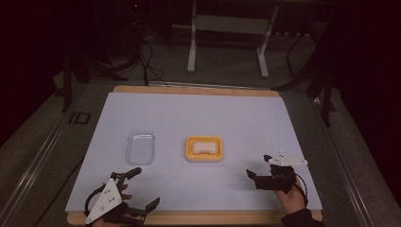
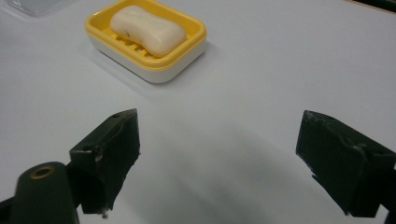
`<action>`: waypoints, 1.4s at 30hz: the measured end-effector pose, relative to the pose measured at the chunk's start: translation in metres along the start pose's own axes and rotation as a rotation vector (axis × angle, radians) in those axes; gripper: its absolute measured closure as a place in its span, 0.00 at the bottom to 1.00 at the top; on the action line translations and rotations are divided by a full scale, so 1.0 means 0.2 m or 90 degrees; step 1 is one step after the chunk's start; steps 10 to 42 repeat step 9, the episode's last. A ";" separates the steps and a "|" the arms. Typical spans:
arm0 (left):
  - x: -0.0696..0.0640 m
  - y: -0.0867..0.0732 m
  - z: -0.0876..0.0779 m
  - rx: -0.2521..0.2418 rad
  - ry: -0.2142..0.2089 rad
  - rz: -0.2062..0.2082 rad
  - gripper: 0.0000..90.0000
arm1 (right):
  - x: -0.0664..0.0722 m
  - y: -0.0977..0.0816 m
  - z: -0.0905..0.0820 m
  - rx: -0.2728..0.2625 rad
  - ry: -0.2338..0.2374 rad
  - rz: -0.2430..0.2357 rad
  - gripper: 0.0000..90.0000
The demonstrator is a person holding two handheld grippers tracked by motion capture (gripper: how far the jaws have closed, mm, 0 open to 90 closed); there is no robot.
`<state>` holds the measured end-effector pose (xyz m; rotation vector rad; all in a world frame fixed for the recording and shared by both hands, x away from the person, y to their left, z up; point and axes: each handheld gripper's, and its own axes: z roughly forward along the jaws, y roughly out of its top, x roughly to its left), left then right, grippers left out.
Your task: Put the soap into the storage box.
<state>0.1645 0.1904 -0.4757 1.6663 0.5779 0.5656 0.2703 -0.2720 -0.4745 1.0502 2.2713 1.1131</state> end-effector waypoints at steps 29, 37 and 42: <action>0.00 0.00 0.00 0.001 -0.001 0.000 0.00 | 0.00 0.00 0.01 0.002 0.002 -0.001 0.15; 0.00 0.00 0.00 0.001 -0.001 0.000 0.00 | 0.00 0.00 0.01 0.002 0.002 -0.001 0.15; 0.00 0.00 0.00 0.001 -0.001 0.000 0.00 | 0.00 0.00 0.01 0.002 0.002 -0.001 0.15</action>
